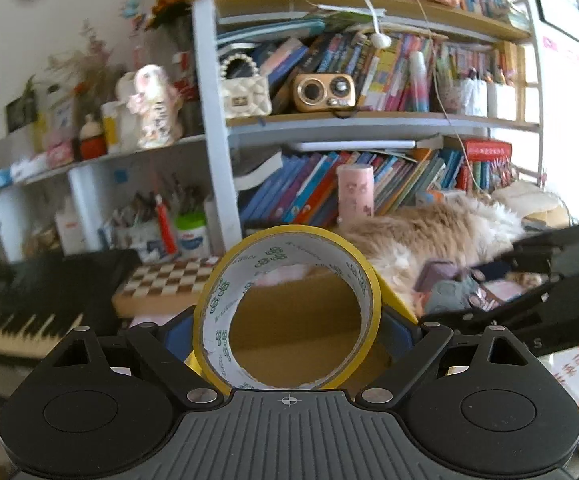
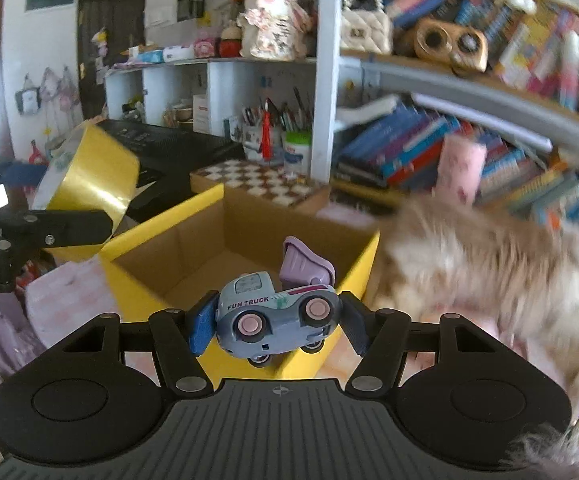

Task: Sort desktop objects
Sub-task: 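Lower the truck into the yellow box and open the right tool while the left tool releases the tape inside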

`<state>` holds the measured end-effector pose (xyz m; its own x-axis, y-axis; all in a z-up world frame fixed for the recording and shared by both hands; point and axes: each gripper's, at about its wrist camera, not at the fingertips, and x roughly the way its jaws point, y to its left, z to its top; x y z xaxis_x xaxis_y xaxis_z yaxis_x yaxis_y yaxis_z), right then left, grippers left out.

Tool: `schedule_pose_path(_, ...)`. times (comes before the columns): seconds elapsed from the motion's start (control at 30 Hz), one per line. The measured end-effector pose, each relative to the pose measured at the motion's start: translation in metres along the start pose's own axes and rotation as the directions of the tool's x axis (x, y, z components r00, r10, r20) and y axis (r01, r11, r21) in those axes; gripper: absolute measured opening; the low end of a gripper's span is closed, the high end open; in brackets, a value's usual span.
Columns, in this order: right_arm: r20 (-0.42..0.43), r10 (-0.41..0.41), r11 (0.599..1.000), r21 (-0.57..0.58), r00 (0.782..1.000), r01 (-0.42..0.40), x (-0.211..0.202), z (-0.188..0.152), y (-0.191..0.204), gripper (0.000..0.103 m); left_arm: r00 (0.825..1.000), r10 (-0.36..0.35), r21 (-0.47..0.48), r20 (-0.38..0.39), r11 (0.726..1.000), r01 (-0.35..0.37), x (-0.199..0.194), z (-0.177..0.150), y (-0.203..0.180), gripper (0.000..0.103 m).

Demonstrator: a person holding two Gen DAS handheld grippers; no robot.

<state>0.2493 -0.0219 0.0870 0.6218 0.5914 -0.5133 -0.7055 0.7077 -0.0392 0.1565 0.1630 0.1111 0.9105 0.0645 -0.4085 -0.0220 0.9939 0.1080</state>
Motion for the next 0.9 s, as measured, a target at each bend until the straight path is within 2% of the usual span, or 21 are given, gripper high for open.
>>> schedule_pose_path(0.07, 0.006, 0.01, 0.998, -0.055, 1.0, -0.01, 0.015, 0.013, -0.005, 0.06, 1.0, -0.011, -0.001, -0.02, 1.0, 0.011, 0.019, 0.007, 0.007, 0.092)
schedule_pose_path(0.13, -0.005, 0.022, 0.993, -0.119, 1.0, -0.022, 0.033, 0.022, -0.007, 0.06, 0.998, -0.022, -0.048, -0.05, 0.999, 0.019, 0.043, 0.011, 0.014, 0.092)
schedule_pose_path(0.23, -0.061, 0.032, 0.976, -0.212, 0.998, -0.044, 0.07, 0.027, -0.005, 0.06, 0.995, -0.014, -0.098, -0.101, 0.995, 0.004, 0.078, 0.009, 0.022, 0.092)
schedule_pose_path(0.4, -0.16, 0.018, 0.938, -0.339, 0.987, -0.072, 0.125, 0.025, 0.001, 0.06, 0.981, 0.009, -0.097, -0.192, 0.995, -0.028, 0.127, 0.005, 0.029, 0.092)
schedule_pose_path(0.53, -0.221, 0.018, 0.892, -0.438, 0.975, -0.116, 0.158, 0.024, 0.006, 0.06, 0.962, 0.007, -0.05, -0.271, 0.999, -0.021, 0.159, 0.001, 0.027, 0.092)
schedule_pose_path(0.63, -0.272, 0.012, 0.839, -0.52, 0.962, -0.157, 0.181, 0.022, 0.01, 0.061, 0.944, 0.014, 0.008, -0.33, 1.0, -0.012, 0.181, -0.002, 0.022, 0.092)
schedule_pose_path(0.73, -0.304, -0.001, 0.786, -0.59, 0.953, -0.187, 0.196, 0.017, 0.012, 0.061, 0.923, 0.02, 0.028, -0.385, 1.0, -0.009, 0.198, -0.006, 0.02, 0.092)
schedule_pose_path(0.83, -0.326, 0.015, 0.776, -0.592, 0.945, -0.216, 0.206, 0.021, 0.007, 0.061, 0.895, 0.025, 0.031, -0.444, 0.999, -0.012, 0.211, -0.009, 0.021, 0.092)
schedule_pose_path(0.9, -0.343, 0.005, 0.781, -0.586, 0.939, -0.218, 0.214, 0.024, 0.003, 0.061, 0.887, 0.026, 0.025, -0.46, 1.0, -0.016, 0.214, -0.01, 0.023, 0.092)
